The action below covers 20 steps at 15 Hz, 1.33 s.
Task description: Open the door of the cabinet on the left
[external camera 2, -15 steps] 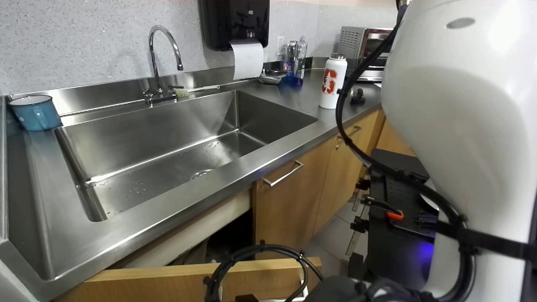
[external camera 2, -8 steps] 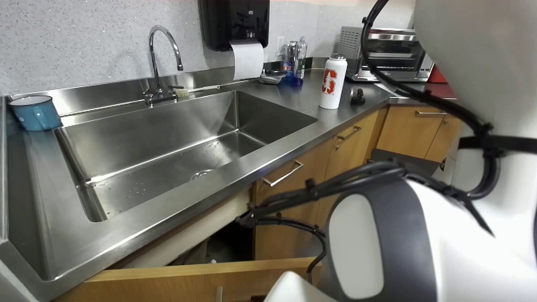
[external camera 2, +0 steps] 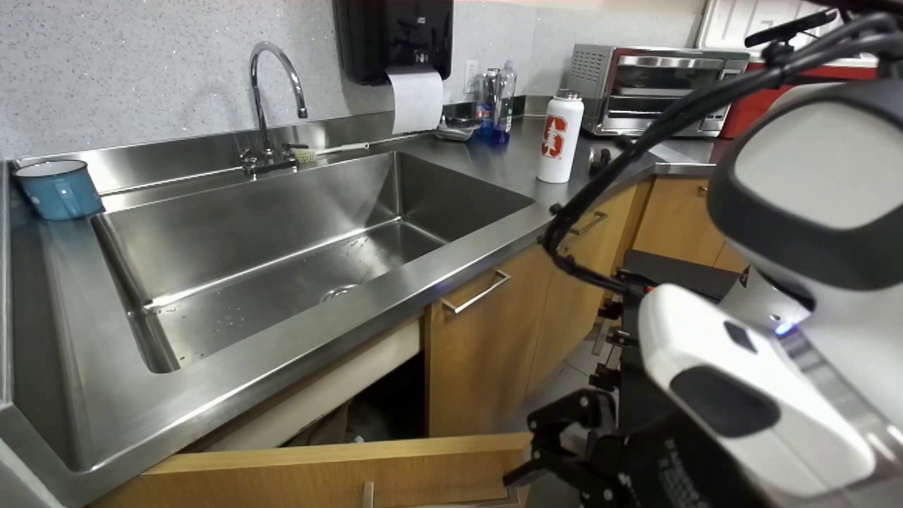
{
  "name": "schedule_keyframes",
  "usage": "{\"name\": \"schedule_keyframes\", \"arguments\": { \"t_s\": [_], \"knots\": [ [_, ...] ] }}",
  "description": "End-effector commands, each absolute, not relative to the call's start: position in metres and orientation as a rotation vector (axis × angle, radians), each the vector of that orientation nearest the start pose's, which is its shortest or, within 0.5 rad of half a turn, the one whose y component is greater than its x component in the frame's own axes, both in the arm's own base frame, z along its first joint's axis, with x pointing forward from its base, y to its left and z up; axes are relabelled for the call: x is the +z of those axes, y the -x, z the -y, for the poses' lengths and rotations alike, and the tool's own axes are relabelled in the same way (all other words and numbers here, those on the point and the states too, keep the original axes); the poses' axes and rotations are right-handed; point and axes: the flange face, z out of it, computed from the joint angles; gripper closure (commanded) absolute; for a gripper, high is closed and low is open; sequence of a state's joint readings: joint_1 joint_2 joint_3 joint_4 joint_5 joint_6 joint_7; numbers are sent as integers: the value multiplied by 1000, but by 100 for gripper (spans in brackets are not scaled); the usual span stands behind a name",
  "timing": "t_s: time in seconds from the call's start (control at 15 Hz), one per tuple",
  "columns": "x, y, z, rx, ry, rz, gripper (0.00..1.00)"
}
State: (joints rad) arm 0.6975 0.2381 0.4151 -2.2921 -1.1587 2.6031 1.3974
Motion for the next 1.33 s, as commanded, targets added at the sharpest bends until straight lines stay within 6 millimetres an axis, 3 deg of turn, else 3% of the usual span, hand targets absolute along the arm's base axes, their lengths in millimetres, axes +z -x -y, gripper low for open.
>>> {"name": "schedule_keyframes", "arguments": {
  "t_s": [0.0, 0.07, 0.13, 0.4, 0.73, 0.8, 1.0, 1.27],
  "knots": [
    [298, -200, -429, -940, 2902, 874, 0],
    [306, -200, -416, -966, 2909, 817, 25],
    [313, -202, -402, -988, 2917, 761, 28],
    [327, -224, -340, -999, 2984, 508, 57],
    [303, -267, -268, -826, 2945, 328, 97],
    [297, -283, -263, -800, 2934, 312, 100],
    [287, -305, -235, -750, 2885, 269, 100],
    [263, -328, -231, -640, 2862, 218, 100]
  ]
}}
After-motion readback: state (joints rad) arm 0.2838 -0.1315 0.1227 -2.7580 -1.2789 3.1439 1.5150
